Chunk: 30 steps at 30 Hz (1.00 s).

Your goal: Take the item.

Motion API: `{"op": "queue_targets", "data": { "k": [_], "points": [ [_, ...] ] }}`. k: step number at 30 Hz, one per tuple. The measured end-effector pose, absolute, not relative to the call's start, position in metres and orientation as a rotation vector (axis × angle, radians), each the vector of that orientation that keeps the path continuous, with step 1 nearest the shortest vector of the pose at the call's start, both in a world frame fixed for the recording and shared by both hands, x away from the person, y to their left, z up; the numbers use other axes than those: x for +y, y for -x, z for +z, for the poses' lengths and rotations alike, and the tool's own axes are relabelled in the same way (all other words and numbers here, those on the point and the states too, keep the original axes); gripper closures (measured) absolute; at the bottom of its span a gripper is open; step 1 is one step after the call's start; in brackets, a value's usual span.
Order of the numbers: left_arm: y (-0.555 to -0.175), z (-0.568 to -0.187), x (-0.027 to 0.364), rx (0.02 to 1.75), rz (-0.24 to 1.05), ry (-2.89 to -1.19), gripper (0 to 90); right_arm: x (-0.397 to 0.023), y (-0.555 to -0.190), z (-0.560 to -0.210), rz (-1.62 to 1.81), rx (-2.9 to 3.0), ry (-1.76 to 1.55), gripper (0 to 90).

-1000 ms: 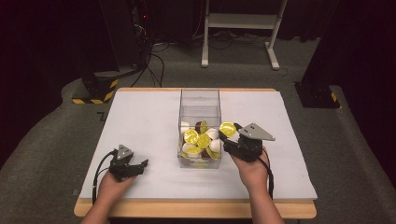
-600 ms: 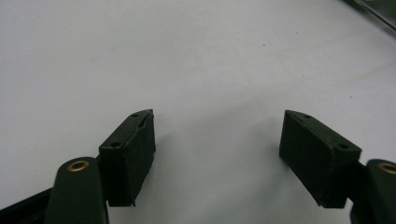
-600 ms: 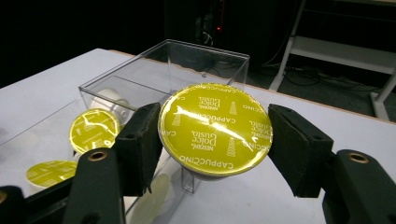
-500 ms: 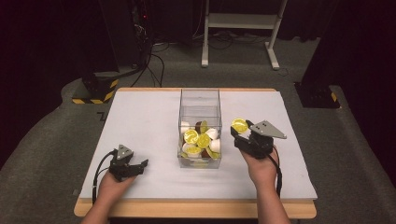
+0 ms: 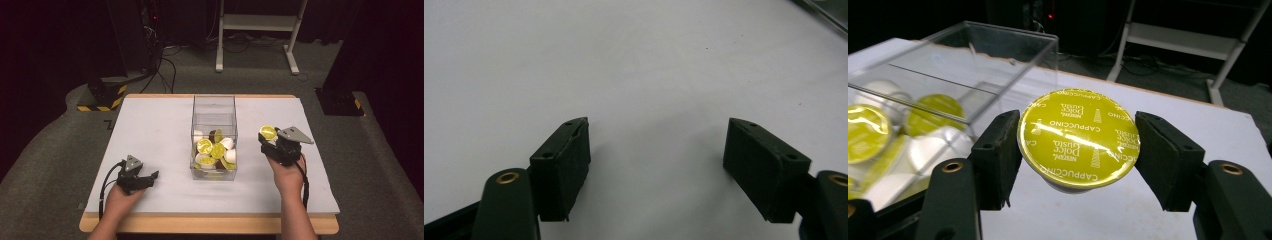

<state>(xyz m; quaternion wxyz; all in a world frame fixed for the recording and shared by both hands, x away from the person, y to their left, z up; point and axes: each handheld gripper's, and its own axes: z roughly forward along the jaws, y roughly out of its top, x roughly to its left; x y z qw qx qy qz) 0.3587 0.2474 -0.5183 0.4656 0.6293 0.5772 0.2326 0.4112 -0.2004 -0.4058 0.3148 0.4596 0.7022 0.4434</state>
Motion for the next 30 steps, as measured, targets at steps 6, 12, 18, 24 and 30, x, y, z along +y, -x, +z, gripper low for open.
{"op": "queue_targets", "data": {
  "k": [6, 12, 18, 24, 30],
  "points": [
    [-0.359, -0.518, 0.247, 1.420, 0.569, -1.533, 27.0, -0.210, -0.422, -0.420, 1.100, 1.845, -1.253, 37.9],
    [-0.359, -0.519, 0.247, 1.421, 0.570, -1.529, 27.1, -0.220, -0.431, -0.434, 1.077, 1.841, -1.316, 37.9],
    [-0.359, -0.518, 0.247, 1.419, 0.572, -1.539, 27.0, -0.225, -0.437, -0.443, 1.029, 1.828, -1.336, 37.9],
    [-0.358, -0.518, 0.247, 1.420, 0.573, -1.539, 27.1, -0.231, -0.443, -0.451, 1.004, 1.825, -1.378, 37.9],
    [-0.358, -0.518, 0.247, 1.418, 0.576, -1.547, 27.0, -0.234, -0.450, -0.461, 0.977, 1.837, -1.411, 37.9]
  ]
}}
